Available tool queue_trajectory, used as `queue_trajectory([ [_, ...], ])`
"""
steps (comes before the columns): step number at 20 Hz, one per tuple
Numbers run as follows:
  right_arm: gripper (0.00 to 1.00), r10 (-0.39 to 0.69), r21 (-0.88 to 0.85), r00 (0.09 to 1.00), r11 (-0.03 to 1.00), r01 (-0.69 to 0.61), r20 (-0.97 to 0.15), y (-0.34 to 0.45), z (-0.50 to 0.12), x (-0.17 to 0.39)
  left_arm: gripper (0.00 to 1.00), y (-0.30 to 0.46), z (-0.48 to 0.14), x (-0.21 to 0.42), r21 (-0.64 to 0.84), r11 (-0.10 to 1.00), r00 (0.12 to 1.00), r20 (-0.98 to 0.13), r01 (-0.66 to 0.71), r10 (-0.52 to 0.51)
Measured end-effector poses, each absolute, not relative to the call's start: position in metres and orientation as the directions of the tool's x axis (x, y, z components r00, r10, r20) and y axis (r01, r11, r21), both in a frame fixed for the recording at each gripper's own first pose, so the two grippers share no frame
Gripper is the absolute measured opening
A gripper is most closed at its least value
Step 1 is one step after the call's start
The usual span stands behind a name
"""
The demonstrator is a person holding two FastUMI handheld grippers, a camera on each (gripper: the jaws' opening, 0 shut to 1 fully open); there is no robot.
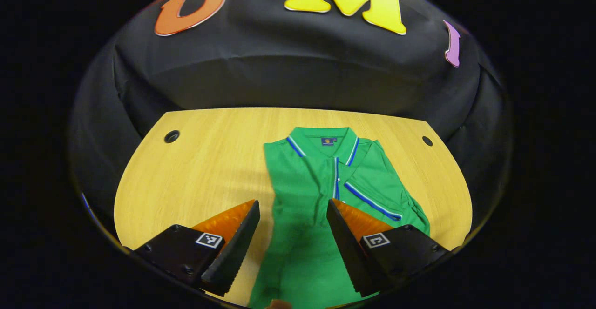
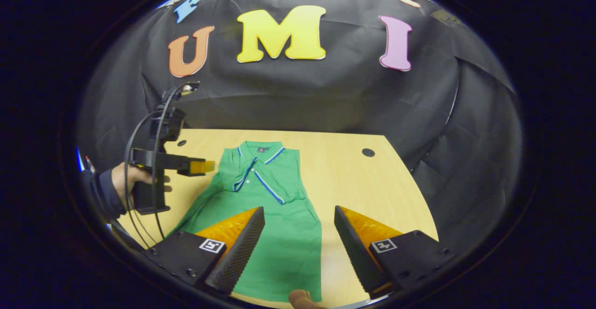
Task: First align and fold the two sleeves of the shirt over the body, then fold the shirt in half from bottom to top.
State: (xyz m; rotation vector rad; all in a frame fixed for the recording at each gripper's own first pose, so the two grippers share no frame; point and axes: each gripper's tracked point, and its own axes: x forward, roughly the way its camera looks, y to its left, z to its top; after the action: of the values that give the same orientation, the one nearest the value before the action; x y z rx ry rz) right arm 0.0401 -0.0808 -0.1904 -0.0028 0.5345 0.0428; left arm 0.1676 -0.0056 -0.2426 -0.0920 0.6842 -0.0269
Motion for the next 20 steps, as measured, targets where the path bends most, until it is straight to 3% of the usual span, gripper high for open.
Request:
queue_trajectory([
  [8,0.98,0.042,-0.049,0.792,0.995,-0.091,-0.609,-0.067,-0.258,-0.004,0.94,0.063,-0.298,0.042,-0.091,0.994,0.691,-0.722,-0.064,-0.022],
  [13,0.98,0.023,-0.057,0.713,0.995,-0.087,-0.701,-0.073,-0.308,-0.038,0.94,0.075,-0.334,-0.031,-0.075,0.996,0.608,-0.793,-0.052,-0.028],
  [20,0.98,0.061,0.021,0.568,0.997,-0.076,-0.821,-0.069,-0.363,-0.075,0.94,0.058,-0.358,-0.084,-0.118,0.992,0.496,-0.864,-0.042,-0.082],
])
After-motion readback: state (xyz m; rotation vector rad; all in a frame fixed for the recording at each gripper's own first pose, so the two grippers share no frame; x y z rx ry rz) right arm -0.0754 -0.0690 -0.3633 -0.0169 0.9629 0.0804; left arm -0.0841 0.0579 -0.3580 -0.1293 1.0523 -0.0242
